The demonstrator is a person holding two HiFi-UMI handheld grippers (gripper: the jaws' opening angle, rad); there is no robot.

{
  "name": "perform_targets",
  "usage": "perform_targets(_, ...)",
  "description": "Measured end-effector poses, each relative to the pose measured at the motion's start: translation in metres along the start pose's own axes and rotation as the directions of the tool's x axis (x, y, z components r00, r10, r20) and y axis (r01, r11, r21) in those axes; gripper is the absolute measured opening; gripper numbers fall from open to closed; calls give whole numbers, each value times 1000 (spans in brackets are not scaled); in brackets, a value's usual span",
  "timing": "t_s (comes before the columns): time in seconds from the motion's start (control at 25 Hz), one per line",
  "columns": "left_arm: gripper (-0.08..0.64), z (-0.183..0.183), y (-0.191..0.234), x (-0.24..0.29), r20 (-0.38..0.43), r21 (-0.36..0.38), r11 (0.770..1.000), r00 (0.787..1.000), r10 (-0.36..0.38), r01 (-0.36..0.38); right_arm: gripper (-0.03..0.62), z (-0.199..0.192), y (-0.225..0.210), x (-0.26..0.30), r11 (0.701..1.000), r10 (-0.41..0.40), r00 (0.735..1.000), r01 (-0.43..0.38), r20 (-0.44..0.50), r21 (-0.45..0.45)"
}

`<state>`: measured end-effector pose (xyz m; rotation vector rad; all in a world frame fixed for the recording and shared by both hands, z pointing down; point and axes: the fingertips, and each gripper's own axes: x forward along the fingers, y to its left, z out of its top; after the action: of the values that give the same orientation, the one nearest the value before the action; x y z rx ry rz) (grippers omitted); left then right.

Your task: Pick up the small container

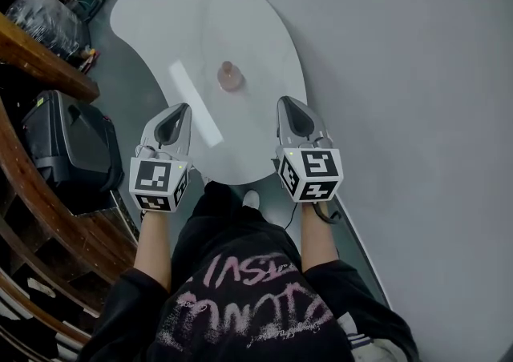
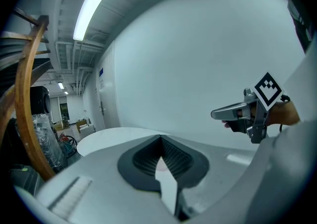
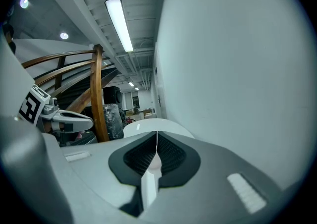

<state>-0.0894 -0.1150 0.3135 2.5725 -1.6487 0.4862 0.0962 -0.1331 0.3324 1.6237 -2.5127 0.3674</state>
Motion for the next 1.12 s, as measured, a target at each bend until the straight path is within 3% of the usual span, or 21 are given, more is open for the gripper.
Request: perform_targets(1.12,0,-23,16,38,3,-30,998,998,-62,62,17,-13,-6,28,998,-68,997,68,-32,-16)
